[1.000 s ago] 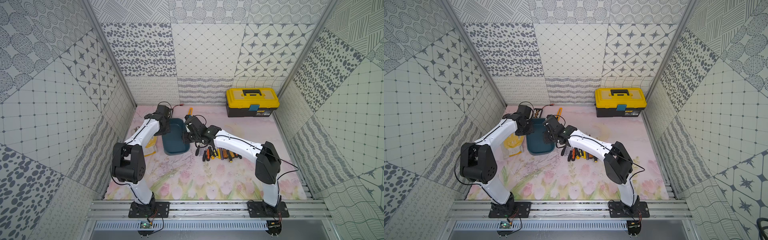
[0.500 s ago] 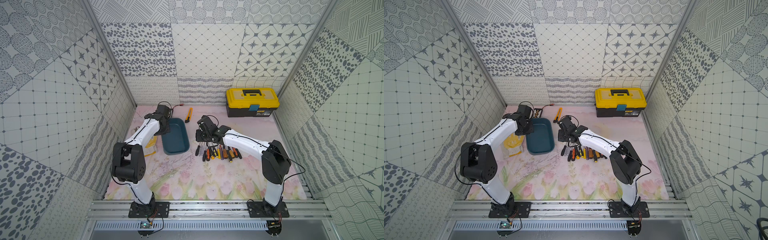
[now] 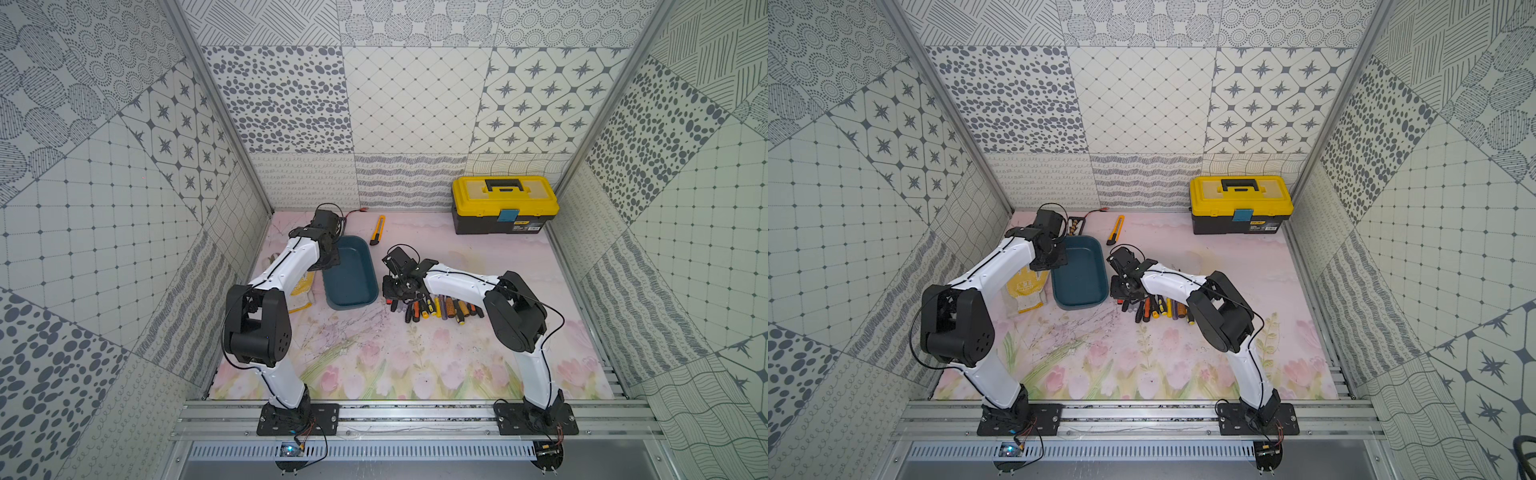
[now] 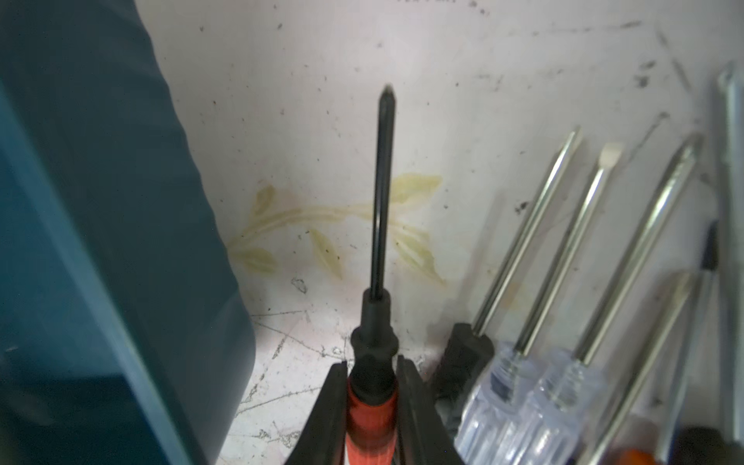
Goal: Take out the screwdriver from the storage box
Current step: Place the screwdriver at the center of the board.
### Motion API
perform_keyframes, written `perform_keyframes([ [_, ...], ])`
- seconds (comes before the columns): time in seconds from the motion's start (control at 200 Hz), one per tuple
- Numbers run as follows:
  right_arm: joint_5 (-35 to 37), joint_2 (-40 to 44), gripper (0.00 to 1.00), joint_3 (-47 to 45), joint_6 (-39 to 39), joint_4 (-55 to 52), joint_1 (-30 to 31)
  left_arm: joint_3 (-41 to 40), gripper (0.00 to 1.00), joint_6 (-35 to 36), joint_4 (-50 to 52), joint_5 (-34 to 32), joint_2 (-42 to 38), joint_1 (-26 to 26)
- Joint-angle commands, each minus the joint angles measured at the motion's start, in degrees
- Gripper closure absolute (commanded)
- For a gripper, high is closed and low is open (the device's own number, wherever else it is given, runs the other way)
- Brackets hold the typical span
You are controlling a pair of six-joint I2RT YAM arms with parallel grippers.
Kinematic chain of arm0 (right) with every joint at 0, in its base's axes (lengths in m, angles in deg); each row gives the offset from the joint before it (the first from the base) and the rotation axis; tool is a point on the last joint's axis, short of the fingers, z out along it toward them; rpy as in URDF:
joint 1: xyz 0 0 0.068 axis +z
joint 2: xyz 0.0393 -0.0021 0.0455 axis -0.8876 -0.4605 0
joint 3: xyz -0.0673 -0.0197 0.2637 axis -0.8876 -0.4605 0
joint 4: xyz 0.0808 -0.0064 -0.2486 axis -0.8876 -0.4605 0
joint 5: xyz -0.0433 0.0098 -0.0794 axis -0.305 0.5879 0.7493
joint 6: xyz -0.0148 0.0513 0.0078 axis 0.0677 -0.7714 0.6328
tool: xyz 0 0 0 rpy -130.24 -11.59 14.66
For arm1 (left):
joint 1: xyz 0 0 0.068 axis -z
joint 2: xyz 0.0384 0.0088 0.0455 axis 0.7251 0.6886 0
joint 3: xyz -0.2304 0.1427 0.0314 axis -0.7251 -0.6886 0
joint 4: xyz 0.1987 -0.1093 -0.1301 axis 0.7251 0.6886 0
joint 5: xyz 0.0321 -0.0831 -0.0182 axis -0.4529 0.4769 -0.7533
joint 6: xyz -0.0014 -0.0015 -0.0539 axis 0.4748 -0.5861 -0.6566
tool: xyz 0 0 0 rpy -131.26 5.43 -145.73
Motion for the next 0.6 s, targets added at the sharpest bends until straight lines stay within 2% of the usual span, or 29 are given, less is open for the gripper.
perform_keyframes([
  [0.0,-1.34,-1.60,1.00,2.68,-1.26,0.99,0.59,1.29,1.00,-0.60,1.43,0.44,0.30,-0.11],
  [0.345,2.92,-3.15,1.00,4.22,-1.45,-3.40,0.68,1.20,1.00,-0.68,1.27,0.86,0.14,-0.11],
  [0.595,3.08,-3.59,1.00,4.31,-1.21,-4.77,0.42,1.22,1.00,-0.78,1.21,0.97,0.12,-0.11],
])
